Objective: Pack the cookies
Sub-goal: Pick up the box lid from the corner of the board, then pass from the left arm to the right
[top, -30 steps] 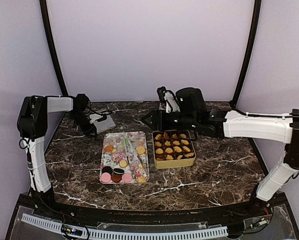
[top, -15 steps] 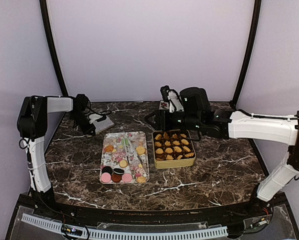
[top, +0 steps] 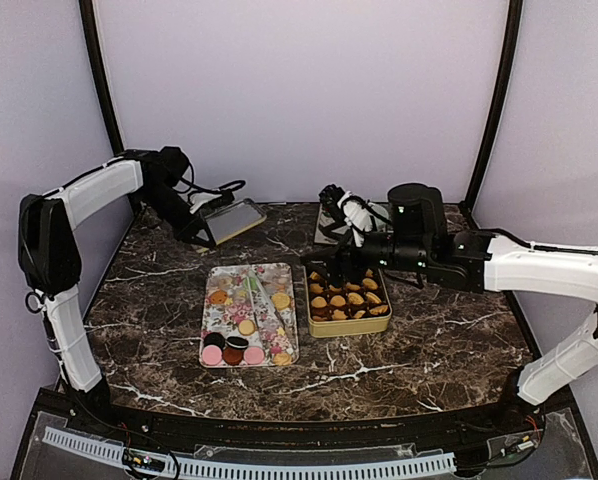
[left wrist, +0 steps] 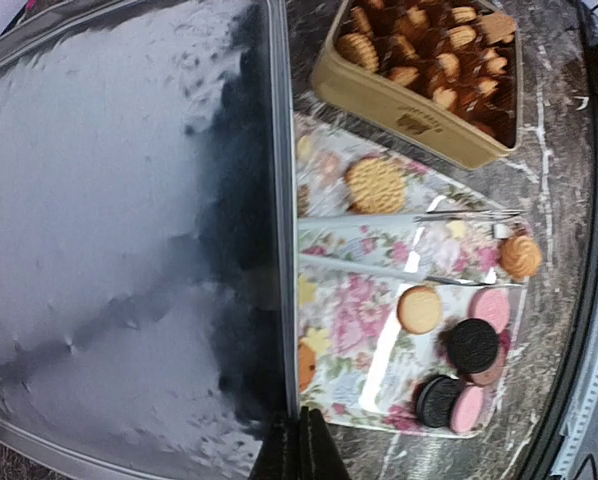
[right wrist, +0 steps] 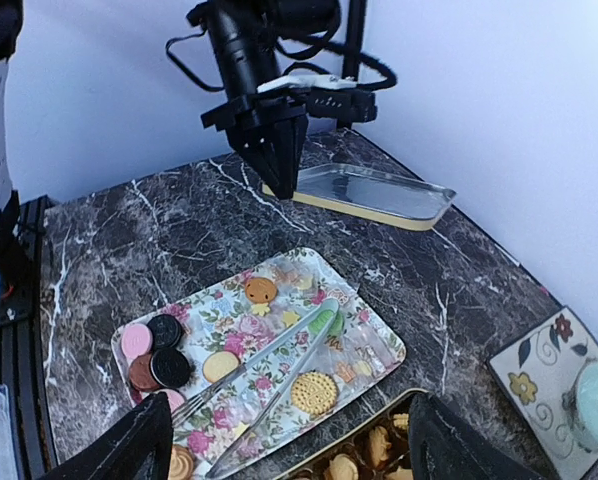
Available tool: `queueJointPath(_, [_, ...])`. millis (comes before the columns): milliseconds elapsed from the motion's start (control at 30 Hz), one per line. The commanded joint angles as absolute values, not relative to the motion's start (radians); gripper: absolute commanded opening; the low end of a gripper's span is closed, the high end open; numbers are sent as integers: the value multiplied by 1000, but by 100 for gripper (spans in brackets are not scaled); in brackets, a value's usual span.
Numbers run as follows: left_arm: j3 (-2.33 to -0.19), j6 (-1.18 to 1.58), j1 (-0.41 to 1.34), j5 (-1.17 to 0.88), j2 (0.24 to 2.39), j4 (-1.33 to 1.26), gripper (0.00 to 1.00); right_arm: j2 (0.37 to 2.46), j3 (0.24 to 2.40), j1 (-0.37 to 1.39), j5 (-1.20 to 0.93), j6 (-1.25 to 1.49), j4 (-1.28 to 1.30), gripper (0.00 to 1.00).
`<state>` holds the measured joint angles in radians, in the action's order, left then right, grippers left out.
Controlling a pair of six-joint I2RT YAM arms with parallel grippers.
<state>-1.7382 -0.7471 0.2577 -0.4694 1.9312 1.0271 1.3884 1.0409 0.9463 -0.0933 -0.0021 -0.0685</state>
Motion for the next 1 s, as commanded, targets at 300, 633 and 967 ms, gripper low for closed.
queueJointPath(300, [-1766, -847, 478, -722, 1739, 1451, 0, 1365, 1201, 953, -212, -653, 193, 91])
queueJointPath(633, [-1758, -843, 571, -698, 1676, 1464, 0, 1367, 1240, 997, -178, -774, 329, 86])
queueJointPath(967, [-1777, -821, 648, -668, 1695, 1464, 0, 1435, 1268, 1091, -13, -884, 315, 76])
